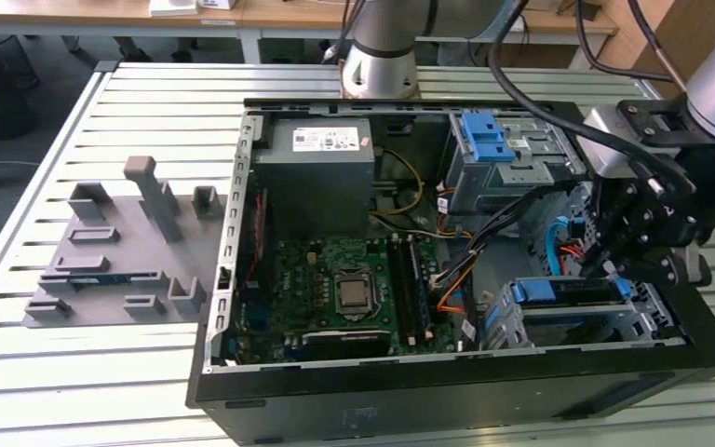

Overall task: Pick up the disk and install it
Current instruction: 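Insert the first disk wire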

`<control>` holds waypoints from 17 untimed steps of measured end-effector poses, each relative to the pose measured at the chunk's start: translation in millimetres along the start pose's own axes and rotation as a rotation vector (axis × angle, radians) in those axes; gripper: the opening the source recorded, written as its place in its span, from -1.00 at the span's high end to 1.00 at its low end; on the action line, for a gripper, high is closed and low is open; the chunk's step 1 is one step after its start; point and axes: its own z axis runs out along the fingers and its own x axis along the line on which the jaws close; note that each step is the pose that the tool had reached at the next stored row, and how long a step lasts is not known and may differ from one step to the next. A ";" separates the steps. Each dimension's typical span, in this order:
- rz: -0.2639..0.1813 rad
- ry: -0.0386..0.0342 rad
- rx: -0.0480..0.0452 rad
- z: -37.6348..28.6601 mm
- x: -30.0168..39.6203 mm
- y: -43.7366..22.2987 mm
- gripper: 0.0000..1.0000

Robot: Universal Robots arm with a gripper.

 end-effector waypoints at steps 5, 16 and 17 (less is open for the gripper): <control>0.000 0.0001 0.0000 1.1 1.5 0.0 0.66; 0.000 0.0000 0.0000 3.1 4.9 0.0 0.66; 0.000 0.0001 0.0001 3.1 5.3 0.0 0.66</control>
